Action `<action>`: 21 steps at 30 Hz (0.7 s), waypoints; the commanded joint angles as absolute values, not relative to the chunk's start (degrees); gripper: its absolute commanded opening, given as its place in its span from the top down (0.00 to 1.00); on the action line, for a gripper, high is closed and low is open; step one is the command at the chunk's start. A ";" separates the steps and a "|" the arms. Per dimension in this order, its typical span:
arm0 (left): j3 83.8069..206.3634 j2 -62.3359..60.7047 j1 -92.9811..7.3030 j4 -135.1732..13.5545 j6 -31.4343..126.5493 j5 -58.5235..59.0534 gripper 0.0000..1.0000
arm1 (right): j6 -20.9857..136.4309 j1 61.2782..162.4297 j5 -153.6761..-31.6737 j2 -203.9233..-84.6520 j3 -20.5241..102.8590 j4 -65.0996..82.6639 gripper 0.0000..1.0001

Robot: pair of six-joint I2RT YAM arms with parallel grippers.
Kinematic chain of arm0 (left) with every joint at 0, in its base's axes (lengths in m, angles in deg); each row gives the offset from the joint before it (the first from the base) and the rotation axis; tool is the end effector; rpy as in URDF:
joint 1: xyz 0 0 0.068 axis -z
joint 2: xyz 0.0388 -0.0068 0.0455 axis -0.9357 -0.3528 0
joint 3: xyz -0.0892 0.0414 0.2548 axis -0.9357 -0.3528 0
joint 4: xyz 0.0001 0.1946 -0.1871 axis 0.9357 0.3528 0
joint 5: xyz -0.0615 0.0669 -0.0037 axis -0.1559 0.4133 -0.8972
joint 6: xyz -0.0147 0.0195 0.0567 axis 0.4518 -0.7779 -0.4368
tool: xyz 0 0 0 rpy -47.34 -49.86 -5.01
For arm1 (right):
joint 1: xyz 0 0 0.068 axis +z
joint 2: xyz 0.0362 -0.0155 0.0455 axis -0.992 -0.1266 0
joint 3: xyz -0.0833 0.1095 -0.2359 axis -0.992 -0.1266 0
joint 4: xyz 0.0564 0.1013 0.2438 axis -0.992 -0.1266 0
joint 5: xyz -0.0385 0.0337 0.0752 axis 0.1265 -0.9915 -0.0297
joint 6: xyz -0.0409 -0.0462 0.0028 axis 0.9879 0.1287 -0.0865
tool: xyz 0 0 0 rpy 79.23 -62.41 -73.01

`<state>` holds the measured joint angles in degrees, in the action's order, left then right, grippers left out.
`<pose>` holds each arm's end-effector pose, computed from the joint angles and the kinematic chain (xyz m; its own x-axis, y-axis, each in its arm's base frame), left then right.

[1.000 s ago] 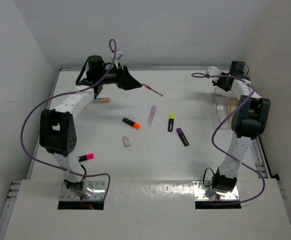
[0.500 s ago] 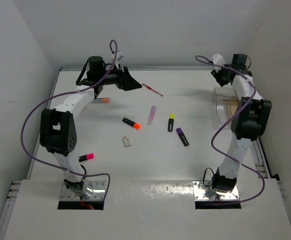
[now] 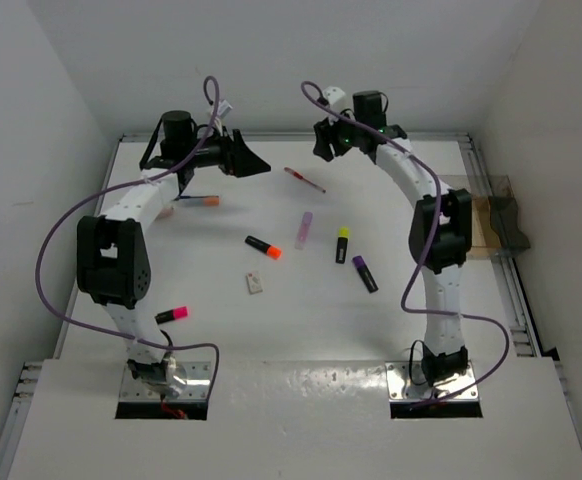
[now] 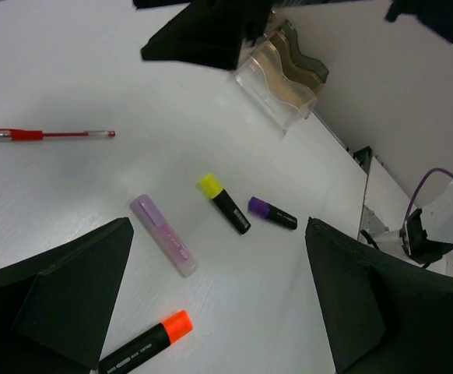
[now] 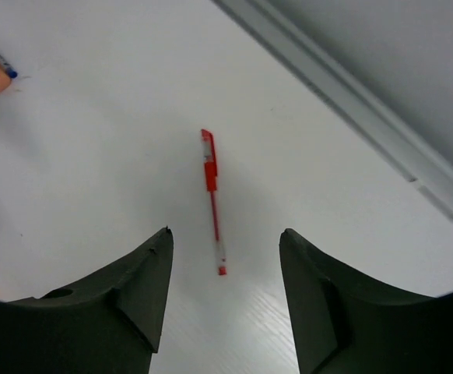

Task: Sort the stationery into containers
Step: Grab a piece of stationery with the right arm

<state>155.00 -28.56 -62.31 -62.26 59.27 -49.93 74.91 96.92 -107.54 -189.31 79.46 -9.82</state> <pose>0.4246 -0.0925 0.3060 -0.6186 -0.1321 -0.7745 0.6817 0.4000 -0.6126 0.5159 0.1489 0.2710 -0.3986 -0.2725 -0.8757 -0.6254 0.7792 0.0422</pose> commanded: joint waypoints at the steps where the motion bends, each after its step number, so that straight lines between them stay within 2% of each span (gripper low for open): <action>1: 157.99 -29.47 -64.24 -60.91 58.30 -54.31 0.00 | 69.46 97.40 -107.54 -193.98 82.95 -7.94 0.43; 9: 155.09 -27.45 -66.44 -61.26 56.28 -54.84 0.00 | 70.87 99.60 -105.78 -201.97 87.08 -4.25 0.43; 21: 155.18 -28.50 -67.67 -60.20 56.02 -55.37 0.00 | 71.74 101.01 -105.16 -206.11 86.03 -0.91 0.46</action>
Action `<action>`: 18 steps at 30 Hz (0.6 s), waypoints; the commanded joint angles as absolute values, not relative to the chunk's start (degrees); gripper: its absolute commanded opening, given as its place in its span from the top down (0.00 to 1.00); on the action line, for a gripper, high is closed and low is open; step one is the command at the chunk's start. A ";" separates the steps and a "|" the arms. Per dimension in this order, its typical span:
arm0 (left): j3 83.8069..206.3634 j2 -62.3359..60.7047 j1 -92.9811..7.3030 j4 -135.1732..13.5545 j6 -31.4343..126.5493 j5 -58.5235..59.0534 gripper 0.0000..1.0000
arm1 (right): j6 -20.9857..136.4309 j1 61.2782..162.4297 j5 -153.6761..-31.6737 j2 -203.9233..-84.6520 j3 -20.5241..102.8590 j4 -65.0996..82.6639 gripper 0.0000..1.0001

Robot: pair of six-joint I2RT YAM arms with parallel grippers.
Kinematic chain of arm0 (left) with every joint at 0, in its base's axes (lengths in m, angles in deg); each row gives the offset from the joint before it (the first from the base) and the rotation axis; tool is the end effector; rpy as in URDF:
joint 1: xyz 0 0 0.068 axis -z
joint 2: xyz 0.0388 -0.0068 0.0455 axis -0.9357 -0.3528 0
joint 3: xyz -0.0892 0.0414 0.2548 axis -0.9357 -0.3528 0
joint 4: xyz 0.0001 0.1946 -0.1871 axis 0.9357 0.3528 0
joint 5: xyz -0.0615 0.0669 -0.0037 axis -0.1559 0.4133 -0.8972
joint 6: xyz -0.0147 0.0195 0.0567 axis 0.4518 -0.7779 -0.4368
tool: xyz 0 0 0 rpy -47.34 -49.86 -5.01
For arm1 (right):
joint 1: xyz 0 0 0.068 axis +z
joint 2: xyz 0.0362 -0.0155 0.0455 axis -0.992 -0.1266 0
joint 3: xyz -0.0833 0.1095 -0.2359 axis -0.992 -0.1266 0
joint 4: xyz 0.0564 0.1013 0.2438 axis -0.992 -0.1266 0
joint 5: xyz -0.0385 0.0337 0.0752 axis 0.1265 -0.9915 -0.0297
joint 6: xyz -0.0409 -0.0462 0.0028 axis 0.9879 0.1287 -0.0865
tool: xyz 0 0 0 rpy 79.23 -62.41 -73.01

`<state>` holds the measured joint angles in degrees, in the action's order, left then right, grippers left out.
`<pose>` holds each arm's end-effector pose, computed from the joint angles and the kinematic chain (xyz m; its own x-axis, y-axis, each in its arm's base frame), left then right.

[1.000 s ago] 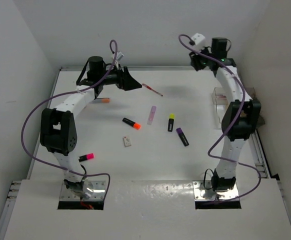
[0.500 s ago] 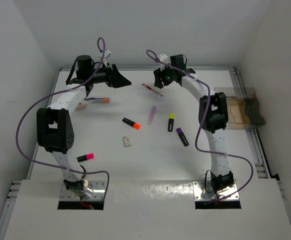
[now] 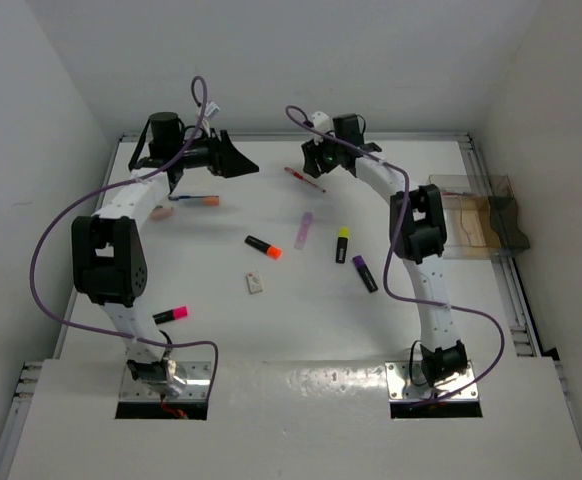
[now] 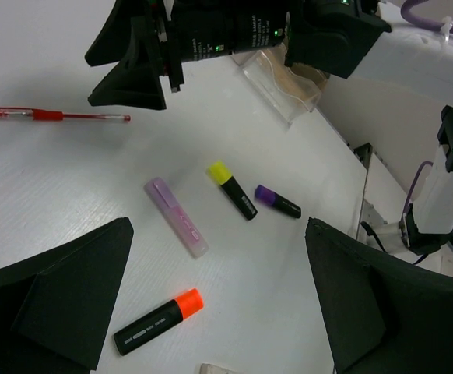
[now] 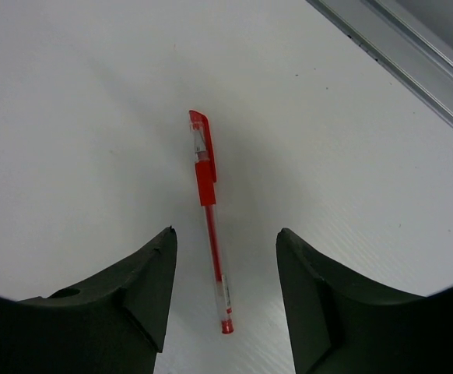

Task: Sort the stationery into containers
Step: Grab a piece of stationery with the right arm

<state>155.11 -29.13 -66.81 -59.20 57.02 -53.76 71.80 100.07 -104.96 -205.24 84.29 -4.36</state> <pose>0.4282 -0.0603 0.2985 -0.6384 -0.1389 -0.7571 0.6610 0.4051 -0.6317 0.5484 0.1879 0.1598 -0.5018 -0.2813 -0.8180 -0.6084 0.7870 0.1025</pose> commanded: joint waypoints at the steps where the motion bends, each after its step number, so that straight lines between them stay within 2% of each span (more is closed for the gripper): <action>1: 155.09 -28.42 -67.67 -60.11 56.02 -55.46 0.00 | 72.01 101.18 -105.16 -206.73 86.12 -0.82 0.46; 18: 154.83 -29.03 -68.20 -60.11 55.67 -56.25 0.00 | 76.31 101.54 -103.67 -209.89 86.47 -1.08 0.53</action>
